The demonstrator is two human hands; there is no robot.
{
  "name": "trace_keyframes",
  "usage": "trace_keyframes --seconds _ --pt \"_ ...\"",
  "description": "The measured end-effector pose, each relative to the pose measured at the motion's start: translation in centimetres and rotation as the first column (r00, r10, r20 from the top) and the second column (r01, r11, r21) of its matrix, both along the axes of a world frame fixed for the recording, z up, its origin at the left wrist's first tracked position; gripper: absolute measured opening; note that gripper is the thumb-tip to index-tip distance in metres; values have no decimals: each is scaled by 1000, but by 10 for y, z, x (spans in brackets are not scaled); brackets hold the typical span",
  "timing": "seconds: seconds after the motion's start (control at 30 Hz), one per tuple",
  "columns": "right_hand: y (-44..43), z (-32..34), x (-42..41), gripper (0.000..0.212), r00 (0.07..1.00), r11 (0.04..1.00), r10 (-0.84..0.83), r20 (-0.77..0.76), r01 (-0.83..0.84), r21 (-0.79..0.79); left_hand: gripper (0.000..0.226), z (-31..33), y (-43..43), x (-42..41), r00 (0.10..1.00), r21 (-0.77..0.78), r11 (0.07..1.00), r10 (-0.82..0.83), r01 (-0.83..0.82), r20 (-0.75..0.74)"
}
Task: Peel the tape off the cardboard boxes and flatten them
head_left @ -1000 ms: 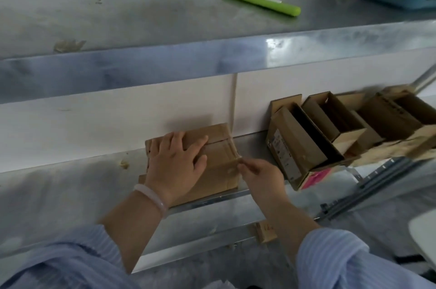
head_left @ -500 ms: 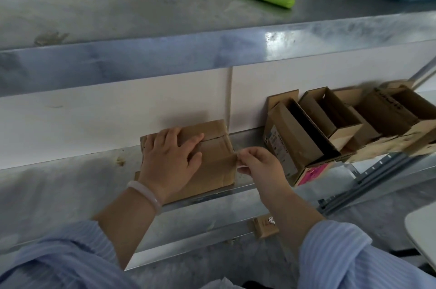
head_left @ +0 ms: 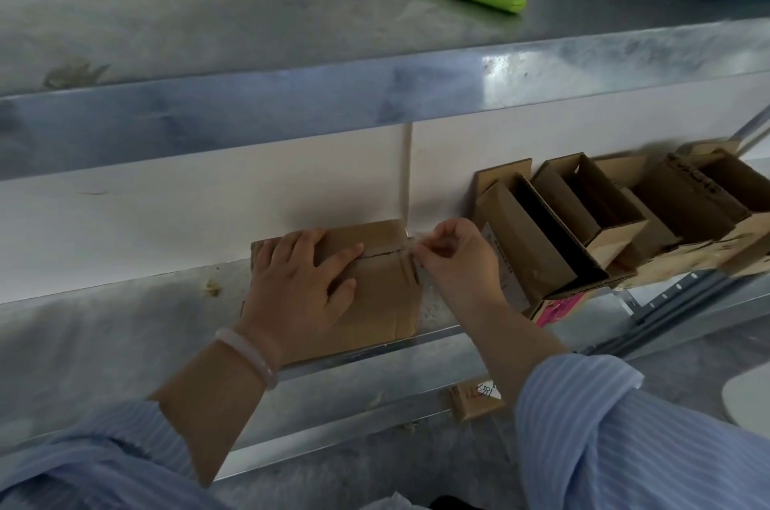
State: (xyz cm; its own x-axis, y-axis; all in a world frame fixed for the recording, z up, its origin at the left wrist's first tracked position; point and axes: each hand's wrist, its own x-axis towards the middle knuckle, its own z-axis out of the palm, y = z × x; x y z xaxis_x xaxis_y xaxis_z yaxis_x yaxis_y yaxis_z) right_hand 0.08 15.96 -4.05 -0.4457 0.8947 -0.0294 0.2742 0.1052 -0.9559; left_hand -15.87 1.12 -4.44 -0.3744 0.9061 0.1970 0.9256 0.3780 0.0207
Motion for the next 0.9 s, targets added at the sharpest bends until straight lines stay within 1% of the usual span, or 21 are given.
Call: trace_keyframes --seconds 0.07,0.13,0.17,0.2,0.27,0.3,0.37,0.47,0.53,0.6,0.67,0.73,0.8,0.87,0.9 --pt "-5 2 1 28 999 992 23 47 -28 124 49 0 -1 0 1000 7 1000 -7 7 5" --pt "-6 4 3 44 998 983 44 41 -50 176 50 0 -1 -1 1000 9 1000 -10 10 15" --pt "-6 4 4 46 997 980 57 48 -65 189 50 0 -1 -1 1000 12 1000 -12 12 21" --pt "-5 3 6 39 993 972 81 80 -97 212 49 0 -2 -2 999 16 1000 -16 16 28" --pt "-4 -1 9 18 978 952 144 151 -178 247 49 0 -3 -4 999 22 999 -30 29 45" --pt "-4 -4 11 12 972 946 165 166 -204 253 49 1 -4 -6 998 22 999 -38 37 57" --pt "-6 -7 16 8 969 954 204 139 -229 196 49 2 -6 -10 995 22 999 -51 49 85" --pt "-7 -6 24 16 965 964 259 -45 -262 -54 50 3 -8 -14 991 19 997 -70 68 112" --pt "-6 -8 26 20 949 945 303 -84 -311 -99 50 3 -8 -16 989 13 997 -76 75 125" --pt "-4 -10 25 29 939 933 330 -92 -340 -117 50 3 -9 -18 988 13 997 -83 82 133" --pt "-3 -10 21 32 943 940 331 -44 -334 -74 49 3 -9 -19 987 17 995 -98 97 130" --pt "-1 -10 17 27 952 953 302 44 -303 4 49 2 -9 -20 985 24 994 -106 104 139" --pt "-1 -7 16 21 945 944 283 166 -305 126 48 2 -10 -21 983 33 994 -108 104 148" --pt "-1 -2 15 18 918 886 257 302 -349 306 48 1 -10 -21 983 41 993 -117 112 143" --pt "-1 -1 15 16 907 849 249 341 -373 374 48 0 -11 -22 983 41 992 -121 116 140"
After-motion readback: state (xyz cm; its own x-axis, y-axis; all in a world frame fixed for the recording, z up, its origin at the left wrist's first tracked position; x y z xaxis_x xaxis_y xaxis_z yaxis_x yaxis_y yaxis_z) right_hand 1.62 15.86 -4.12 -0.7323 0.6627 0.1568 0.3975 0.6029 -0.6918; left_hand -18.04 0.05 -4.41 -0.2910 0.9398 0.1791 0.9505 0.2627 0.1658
